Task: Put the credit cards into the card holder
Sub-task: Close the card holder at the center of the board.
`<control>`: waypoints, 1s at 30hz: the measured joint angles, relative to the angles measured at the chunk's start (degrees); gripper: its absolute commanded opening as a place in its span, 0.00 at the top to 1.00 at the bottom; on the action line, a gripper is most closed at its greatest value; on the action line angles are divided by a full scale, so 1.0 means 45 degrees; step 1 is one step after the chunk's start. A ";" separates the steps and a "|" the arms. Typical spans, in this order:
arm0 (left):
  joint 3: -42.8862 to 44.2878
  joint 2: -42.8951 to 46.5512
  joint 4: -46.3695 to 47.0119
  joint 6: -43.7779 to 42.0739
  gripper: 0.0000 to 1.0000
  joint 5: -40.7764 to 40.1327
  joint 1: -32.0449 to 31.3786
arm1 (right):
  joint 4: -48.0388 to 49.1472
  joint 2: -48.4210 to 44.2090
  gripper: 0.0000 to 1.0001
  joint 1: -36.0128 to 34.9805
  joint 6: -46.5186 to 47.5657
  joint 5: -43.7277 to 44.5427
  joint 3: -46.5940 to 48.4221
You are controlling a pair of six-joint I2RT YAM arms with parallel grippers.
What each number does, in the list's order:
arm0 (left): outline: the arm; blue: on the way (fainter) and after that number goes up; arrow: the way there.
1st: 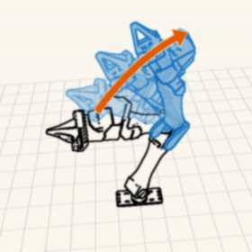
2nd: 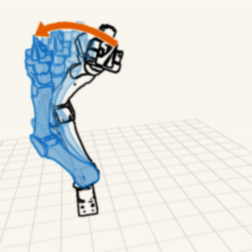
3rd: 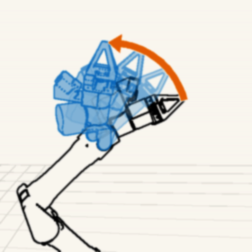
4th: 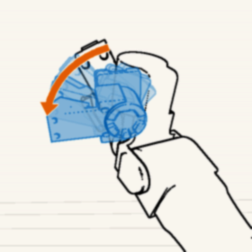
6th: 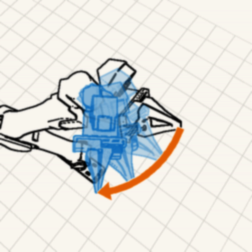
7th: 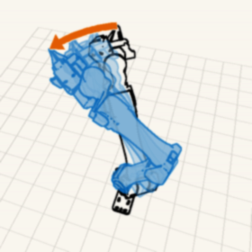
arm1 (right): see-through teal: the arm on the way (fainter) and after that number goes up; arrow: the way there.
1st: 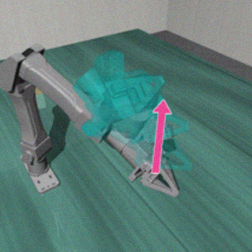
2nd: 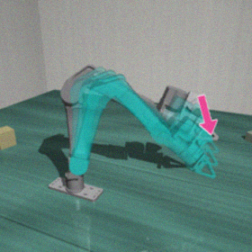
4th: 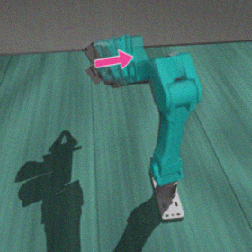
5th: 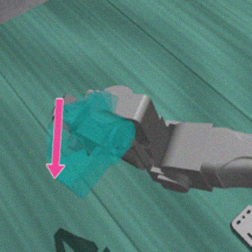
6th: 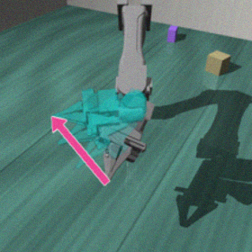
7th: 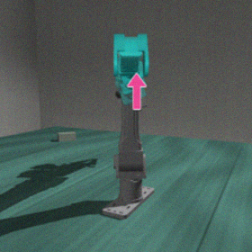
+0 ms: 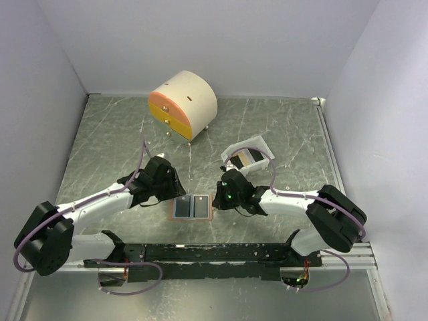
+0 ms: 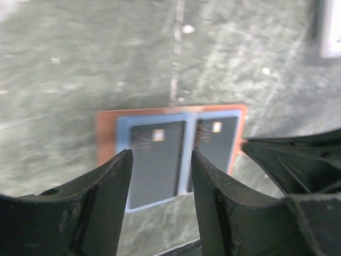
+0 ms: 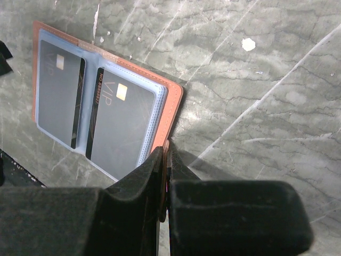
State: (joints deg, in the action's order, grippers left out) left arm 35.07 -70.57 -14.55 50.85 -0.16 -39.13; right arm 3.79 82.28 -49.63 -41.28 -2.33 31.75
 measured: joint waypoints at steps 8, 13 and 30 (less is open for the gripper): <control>-0.0442 0.0758 -0.1491 -0.0593 0.36 -0.1054 0.1545 | -0.0005 -0.0005 1.00 0.0000 0.0044 -0.0005 0.0000; -0.1501 0.0767 -0.0719 -0.0772 0.31 0.0126 0.2327 | -0.0005 -0.0005 1.00 0.0000 0.0049 -0.0005 0.0000; -0.3196 0.0797 0.3128 0.0296 0.29 0.3157 0.2404 | 0.0000 -0.0005 1.00 0.0005 0.0049 0.0005 -0.0015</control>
State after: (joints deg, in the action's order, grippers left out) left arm 20.69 -66.98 -0.47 52.18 14.04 -28.32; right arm 3.79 82.26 -49.60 -41.06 -2.31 31.68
